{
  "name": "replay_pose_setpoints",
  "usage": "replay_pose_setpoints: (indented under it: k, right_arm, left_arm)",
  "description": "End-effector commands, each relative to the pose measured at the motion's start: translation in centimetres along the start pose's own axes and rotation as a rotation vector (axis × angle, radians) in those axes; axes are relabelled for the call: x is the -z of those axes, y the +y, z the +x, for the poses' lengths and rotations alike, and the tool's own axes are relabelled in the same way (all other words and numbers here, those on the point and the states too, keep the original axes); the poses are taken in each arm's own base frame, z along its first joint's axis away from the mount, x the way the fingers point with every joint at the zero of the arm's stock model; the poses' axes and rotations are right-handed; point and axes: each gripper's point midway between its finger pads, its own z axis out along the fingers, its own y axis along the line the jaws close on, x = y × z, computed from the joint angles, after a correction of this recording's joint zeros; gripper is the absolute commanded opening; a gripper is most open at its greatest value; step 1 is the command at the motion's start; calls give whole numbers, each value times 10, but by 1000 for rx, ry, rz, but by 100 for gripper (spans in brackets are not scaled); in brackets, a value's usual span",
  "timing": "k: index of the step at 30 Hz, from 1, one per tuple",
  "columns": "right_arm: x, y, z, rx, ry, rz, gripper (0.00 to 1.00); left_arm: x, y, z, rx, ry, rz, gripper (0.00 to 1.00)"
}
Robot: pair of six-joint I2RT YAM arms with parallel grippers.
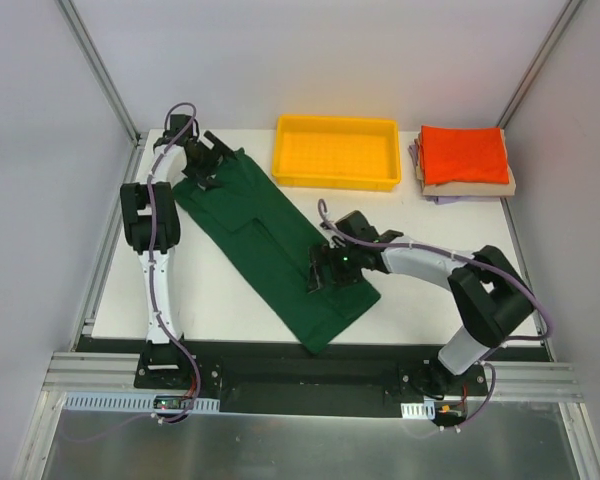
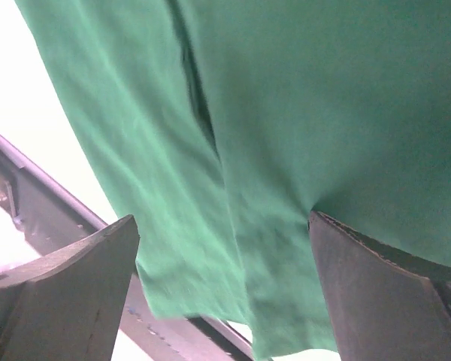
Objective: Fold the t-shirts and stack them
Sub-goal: Rotate the tshirt 70 degrees
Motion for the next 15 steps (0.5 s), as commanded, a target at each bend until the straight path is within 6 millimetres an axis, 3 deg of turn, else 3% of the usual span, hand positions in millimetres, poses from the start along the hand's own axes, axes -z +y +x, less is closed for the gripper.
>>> replay_pose_setpoints:
  k: [1, 3, 5, 9, 12, 13, 15]
  right_arm:
    - [-6, 52, -19, 51, -9, -106, 96]
    - [-2, 65, -30, 74, -37, -122, 96]
    - [8, 68, -42, 95, -93, -103, 96]
    - [47, 60, -59, 114, -254, -14, 96]
    - [68, 42, -55, 74, -323, 56, 96]
    - [74, 33, -51, 36, -344, 84, 96]
    - [84, 13, -43, -48, -379, 123, 96]
  left_arm:
    - [-15, 4, -38, -86, -43, -38, 99]
    - [-9, -18, -47, -119, -65, 19, 99]
    - [11, -46, -54, -170, -90, 95, 99]
    - [82, -103, -38, -345, -134, 228, 99]
    - [137, -117, -6, -482, -193, 222, 99]
    - [148, -123, 19, -542, -196, 215, 99]
    - [163, -106, 66, -631, -182, 161, 99]
